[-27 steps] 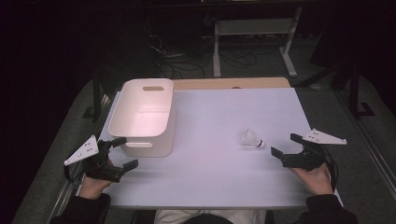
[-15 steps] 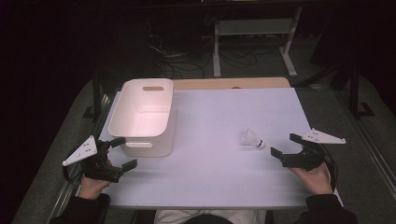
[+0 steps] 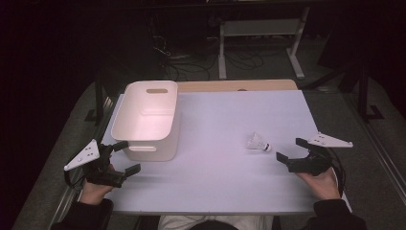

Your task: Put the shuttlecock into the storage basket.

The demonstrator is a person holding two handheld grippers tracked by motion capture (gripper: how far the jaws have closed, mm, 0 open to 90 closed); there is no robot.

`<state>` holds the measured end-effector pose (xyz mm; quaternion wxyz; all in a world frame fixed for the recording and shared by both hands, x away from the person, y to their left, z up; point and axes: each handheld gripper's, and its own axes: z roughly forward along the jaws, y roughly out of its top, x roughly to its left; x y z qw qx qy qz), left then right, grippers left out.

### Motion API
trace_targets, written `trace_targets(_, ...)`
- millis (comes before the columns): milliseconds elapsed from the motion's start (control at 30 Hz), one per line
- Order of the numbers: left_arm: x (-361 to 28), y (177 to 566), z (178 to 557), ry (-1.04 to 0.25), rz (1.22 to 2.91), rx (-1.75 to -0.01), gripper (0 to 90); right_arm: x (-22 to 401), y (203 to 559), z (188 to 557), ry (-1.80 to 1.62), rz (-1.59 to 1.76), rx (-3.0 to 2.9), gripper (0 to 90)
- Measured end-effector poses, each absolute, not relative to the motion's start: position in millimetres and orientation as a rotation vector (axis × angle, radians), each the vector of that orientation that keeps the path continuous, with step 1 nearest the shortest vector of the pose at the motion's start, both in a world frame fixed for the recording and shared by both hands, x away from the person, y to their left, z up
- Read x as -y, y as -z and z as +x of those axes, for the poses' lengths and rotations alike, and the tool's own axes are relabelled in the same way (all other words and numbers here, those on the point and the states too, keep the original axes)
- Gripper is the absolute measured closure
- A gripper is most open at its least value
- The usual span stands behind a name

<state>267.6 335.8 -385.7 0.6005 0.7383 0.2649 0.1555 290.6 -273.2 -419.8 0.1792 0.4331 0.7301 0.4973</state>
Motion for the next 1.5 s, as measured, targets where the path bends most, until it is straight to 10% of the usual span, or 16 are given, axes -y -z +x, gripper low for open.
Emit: trace_targets(1500, -337.1, 385.3, 266.4, -0.364, 1.709, -0.615, 0.0, 263.8, 386.2, 309.7, -1.324, 1.189, -2.177, 0.0)
